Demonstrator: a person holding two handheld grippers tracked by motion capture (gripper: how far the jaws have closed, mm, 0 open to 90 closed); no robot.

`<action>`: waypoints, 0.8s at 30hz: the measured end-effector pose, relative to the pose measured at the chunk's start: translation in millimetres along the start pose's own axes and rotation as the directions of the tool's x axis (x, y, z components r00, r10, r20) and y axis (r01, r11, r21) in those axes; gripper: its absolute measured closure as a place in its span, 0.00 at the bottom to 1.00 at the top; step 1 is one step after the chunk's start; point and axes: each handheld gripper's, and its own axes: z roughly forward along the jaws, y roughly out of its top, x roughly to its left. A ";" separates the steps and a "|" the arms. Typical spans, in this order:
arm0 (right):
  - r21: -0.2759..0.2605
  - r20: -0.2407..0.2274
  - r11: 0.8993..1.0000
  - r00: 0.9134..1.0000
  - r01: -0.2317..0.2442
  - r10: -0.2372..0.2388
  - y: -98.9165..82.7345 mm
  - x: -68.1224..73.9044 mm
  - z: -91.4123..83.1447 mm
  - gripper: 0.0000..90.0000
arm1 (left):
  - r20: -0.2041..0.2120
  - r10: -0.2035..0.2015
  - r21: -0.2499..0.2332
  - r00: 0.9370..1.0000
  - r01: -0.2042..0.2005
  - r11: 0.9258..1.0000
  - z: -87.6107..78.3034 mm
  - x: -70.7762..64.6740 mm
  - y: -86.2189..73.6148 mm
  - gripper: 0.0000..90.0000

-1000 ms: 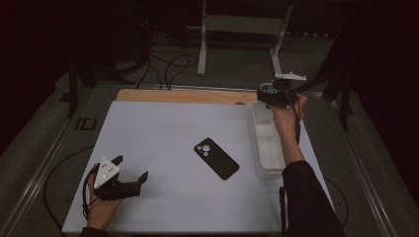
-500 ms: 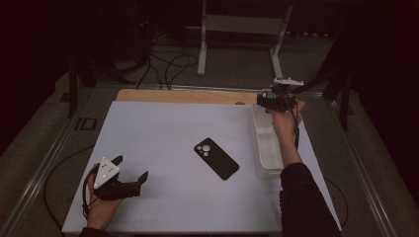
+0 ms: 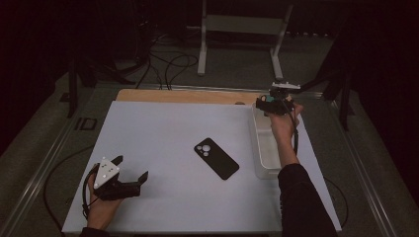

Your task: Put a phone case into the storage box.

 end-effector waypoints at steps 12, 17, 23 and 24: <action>0.029 0.008 1.000 1.000 0.000 -0.001 -5.7 -0.3 9.5 0.18 | 0.000 0.000 0.001 1.000 0.000 1.000 0.0 0.1 -0.2 0.00; 0.039 0.011 0.999 1.000 0.004 -0.005 -8.4 1.8 13.6 0.18 | -0.002 -0.002 0.001 1.000 0.002 1.000 -0.1 0.6 -0.3 0.00; 0.040 0.014 0.999 1.000 0.018 -0.018 -10.6 5.6 17.9 0.18 | -0.003 -0.003 0.000 1.000 0.003 1.000 -0.6 0.9 -0.4 0.00; 0.040 0.014 0.999 1.000 0.018 -0.018 -10.6 5.8 18.2 0.18 | -0.002 -0.003 0.001 1.000 0.003 1.000 -0.6 1.1 -0.4 0.00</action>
